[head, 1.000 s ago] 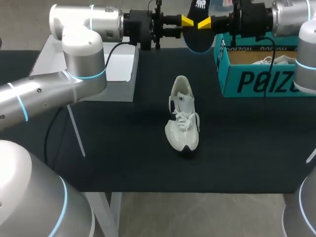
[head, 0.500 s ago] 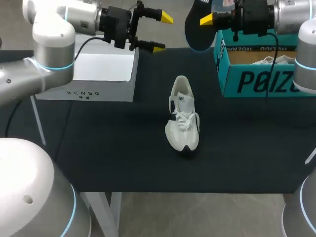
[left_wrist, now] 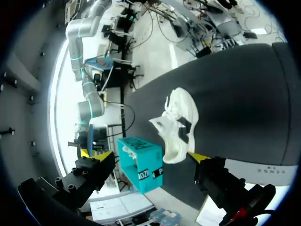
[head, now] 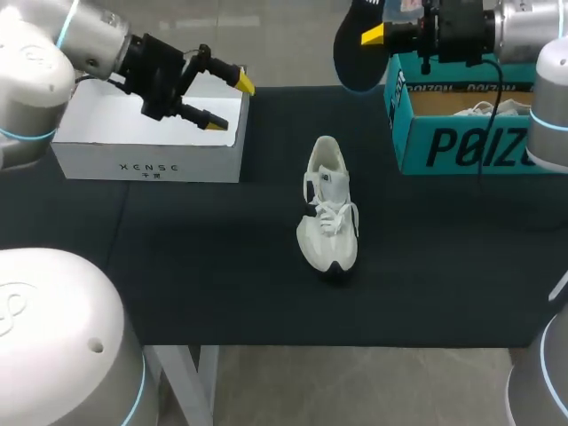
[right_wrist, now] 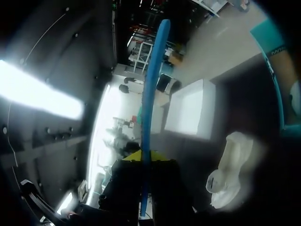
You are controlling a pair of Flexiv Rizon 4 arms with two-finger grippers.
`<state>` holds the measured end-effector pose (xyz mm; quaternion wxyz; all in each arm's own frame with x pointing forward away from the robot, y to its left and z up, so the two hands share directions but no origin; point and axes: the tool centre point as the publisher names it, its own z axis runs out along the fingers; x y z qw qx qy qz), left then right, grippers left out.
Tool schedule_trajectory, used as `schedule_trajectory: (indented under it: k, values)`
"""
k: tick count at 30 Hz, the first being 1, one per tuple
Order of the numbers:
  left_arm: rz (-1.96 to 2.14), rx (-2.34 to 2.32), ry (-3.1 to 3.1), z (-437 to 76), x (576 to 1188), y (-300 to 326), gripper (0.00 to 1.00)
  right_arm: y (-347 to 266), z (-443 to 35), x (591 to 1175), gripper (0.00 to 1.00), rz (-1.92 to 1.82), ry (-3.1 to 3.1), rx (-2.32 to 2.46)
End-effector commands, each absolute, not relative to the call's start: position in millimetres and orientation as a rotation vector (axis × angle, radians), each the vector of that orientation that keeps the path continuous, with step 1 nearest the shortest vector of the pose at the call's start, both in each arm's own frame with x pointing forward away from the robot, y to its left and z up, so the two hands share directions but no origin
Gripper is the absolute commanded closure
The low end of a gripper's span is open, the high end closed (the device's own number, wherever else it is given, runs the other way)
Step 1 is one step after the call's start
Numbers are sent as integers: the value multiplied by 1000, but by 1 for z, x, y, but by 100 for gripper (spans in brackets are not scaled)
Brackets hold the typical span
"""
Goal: Take the shoe out of the shoebox, open the shoe tongue, remove and reinsert the insole, then place the shoe into the shoebox
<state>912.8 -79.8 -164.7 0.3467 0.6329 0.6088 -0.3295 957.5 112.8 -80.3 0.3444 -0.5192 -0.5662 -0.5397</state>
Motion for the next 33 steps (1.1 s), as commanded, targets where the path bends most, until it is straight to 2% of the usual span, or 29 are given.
schedule_trajectory:
  k: [1,20,26,28,33]
  values:
    - [-847,1623,1649,-157,896,-53,0,114,-80,956,100,-1416,-1481,-1353]
    - [-847,1623,1649,-157,896,-53,0,115,-84,963,100,-1437,-1599,-1442]
    - [-847,1623,1649,-157,896,-53,0,121,-107,969,100,-1639,-2108,-1618]
    - [-847,1623,1649,-157,896,-53,0,123,-117,974,100,-1515,-2502,-1683]
    - [-847,1623,1649,-157,896,-53,0,123,-117,974,100,-1515,-2502,-1683]
